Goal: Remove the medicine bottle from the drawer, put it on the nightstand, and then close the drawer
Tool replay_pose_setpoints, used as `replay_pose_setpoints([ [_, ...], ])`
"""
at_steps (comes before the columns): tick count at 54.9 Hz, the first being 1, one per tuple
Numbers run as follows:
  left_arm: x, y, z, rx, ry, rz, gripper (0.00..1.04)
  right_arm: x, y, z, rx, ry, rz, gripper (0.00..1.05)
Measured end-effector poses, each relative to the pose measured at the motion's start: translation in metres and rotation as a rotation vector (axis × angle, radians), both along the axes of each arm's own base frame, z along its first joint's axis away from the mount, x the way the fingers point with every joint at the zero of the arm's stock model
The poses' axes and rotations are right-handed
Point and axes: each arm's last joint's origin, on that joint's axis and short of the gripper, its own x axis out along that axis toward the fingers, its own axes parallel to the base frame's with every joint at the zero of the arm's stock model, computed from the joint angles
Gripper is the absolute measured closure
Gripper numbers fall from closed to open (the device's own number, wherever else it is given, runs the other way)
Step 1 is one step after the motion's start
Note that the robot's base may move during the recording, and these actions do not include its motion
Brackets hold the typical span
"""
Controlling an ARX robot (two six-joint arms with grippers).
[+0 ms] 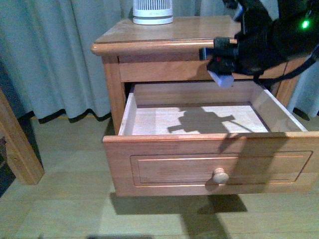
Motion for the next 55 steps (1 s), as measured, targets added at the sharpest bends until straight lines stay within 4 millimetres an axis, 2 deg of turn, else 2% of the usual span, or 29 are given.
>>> replay_pose_setpoints([
  [8,0.000,0.000,0.000,0.000,0.000,0.000,0.06,-0.003,0.008,0.047,0.020,-0.123,0.023,0.75],
  [15,0.000,0.000,0.000,0.000,0.000,0.000,0.06,0.008,0.012,0.090,-0.002,-0.263,0.003,0.75],
  [21,0.000,0.000,0.000,0.000,0.000,0.000,0.06,0.025,0.014,0.106,-0.028,-0.335,-0.025,0.75],
  [28,0.000,0.000,0.000,0.000,0.000,0.000,0.06,0.051,0.018,0.101,-0.083,-0.358,-0.055,0.75],
  [37,0.000,0.000,0.000,0.000,0.000,0.000,0.06,0.088,0.023,0.068,-0.152,-0.307,-0.081,0.75],
  [41,0.000,0.000,0.000,0.000,0.000,0.000,0.06,0.100,0.025,0.056,-0.173,-0.295,-0.088,0.75],
  [47,0.000,0.000,0.000,0.000,0.000,0.000,0.06,0.109,0.025,0.050,-0.186,-0.303,-0.109,0.75],
  [55,0.000,0.000,0.000,0.000,0.000,0.000,0.06,0.108,0.025,0.058,-0.177,-0.348,-0.118,0.50],
])
